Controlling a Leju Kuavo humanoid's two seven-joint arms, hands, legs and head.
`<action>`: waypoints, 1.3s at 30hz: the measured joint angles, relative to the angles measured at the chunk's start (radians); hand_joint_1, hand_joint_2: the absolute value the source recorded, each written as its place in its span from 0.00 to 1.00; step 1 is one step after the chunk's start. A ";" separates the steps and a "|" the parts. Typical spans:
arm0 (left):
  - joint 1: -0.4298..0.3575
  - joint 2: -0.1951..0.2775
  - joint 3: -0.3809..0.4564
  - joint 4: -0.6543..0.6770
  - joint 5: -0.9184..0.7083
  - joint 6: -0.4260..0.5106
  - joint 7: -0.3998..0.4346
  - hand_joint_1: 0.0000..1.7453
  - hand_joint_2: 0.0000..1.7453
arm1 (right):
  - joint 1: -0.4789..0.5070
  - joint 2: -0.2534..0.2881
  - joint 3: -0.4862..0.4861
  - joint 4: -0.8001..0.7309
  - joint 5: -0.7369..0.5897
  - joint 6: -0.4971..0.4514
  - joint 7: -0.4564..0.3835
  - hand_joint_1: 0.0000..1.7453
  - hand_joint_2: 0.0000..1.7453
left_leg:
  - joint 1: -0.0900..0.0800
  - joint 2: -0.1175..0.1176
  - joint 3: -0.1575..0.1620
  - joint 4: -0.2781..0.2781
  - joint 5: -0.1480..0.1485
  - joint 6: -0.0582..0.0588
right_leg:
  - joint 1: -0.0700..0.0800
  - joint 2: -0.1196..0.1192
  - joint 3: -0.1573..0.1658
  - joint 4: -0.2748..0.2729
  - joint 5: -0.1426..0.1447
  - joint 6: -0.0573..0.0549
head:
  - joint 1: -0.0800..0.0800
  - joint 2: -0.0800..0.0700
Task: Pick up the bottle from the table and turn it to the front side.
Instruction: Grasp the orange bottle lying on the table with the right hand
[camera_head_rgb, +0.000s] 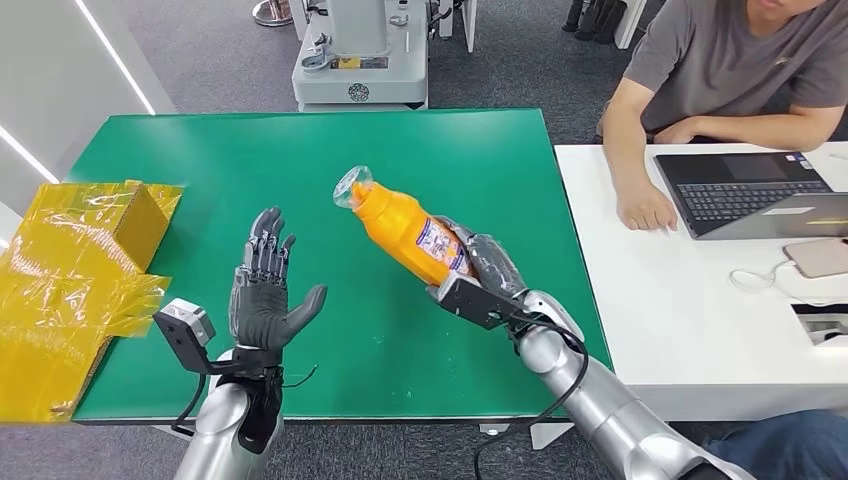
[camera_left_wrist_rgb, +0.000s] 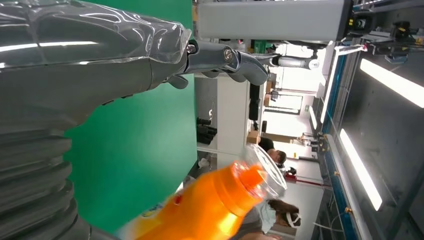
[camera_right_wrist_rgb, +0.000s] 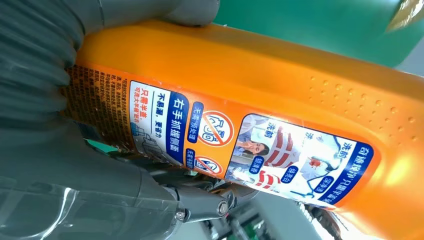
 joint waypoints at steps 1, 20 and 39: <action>-0.004 0.001 -0.001 0.002 0.000 -0.002 0.001 0.00 1.00 | -0.003 0.003 0.003 0.004 0.000 0.012 -0.002 1.00 1.00 | 0.000 0.000 0.000 0.000 0.000 0.000 | 0.000 0.000 0.000 0.000 0.000 0.000 | 0.000 0.000; -0.033 0.000 -0.003 0.040 0.045 -0.044 0.026 0.00 1.00 | -0.023 0.065 0.051 0.028 0.019 0.068 -0.064 1.00 1.00 | 0.000 0.000 0.000 0.000 0.000 0.000 | 0.000 0.000 0.000 0.000 0.000 0.000 | 0.000 0.000; -0.043 0.000 -0.003 0.055 0.058 -0.037 0.030 0.00 1.00 | -0.073 0.075 0.092 0.155 0.057 0.246 -0.058 1.00 1.00 | 0.000 0.000 0.000 0.000 0.000 0.000 | 0.000 0.000 0.000 0.000 0.000 0.000 | 0.000 0.000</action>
